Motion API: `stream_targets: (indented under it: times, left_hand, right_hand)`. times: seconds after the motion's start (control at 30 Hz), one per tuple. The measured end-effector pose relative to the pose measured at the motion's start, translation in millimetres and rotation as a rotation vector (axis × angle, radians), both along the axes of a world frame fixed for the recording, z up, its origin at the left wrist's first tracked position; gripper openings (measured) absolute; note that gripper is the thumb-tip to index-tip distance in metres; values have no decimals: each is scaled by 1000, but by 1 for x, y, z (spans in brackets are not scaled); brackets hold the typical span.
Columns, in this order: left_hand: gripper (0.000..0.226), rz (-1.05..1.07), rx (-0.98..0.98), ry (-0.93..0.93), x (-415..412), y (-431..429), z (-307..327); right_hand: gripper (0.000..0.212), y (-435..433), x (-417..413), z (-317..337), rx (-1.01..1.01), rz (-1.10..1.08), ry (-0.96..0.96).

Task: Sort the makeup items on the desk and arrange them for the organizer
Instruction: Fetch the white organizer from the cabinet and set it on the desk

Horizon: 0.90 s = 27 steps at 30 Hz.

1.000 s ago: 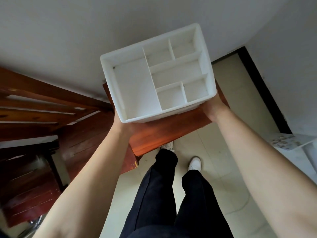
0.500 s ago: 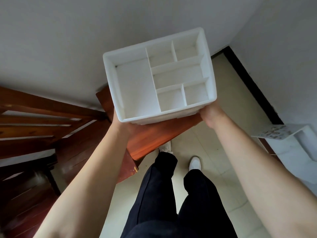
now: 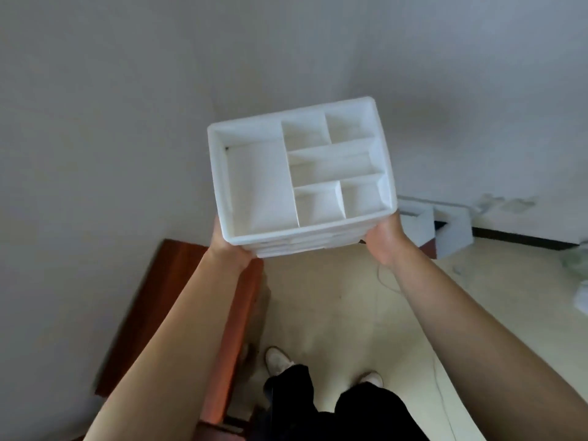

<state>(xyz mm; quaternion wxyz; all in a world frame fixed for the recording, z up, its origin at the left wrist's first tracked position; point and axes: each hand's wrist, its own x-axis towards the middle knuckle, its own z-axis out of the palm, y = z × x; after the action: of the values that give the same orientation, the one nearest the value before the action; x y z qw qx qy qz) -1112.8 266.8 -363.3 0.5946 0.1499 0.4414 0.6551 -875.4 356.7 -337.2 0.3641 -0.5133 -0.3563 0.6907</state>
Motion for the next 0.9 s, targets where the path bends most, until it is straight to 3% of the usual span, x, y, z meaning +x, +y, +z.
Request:
stream_targets:
  times: [0.1, 0.23, 0.33, 0.57, 0.67, 0.8, 0.9]
  left_hand:
    - [48, -162, -34, 145, 80, 29, 61]
    - [18, -380, -160, 121, 209, 44, 102]
    - [23, -537, -167, 125, 326, 38, 124]
    - [23, -888, -157, 249, 609, -25, 138]
    - [39, -982, -280, 338, 710, -60, 144]
    - [55, -1189, -162, 383, 844, -115, 160]
    - [37, -1327, -128, 347, 940, -152, 159]
  right_hand:
    - [35, -11, 94, 29, 46, -193, -26]
    - [45, -49, 230, 57, 113, -410, -51]
    - [38, -99, 338, 77, 163, -578, -18]
    - [38, -252, 589, 91, 230, -982, -1]
    - [36, -321, 669, 97, 257, -1102, 37]
    - [39, -399, 761, 91, 293, -1262, 28]
    - [41, -449, 830, 79, 265, -1388, 5]
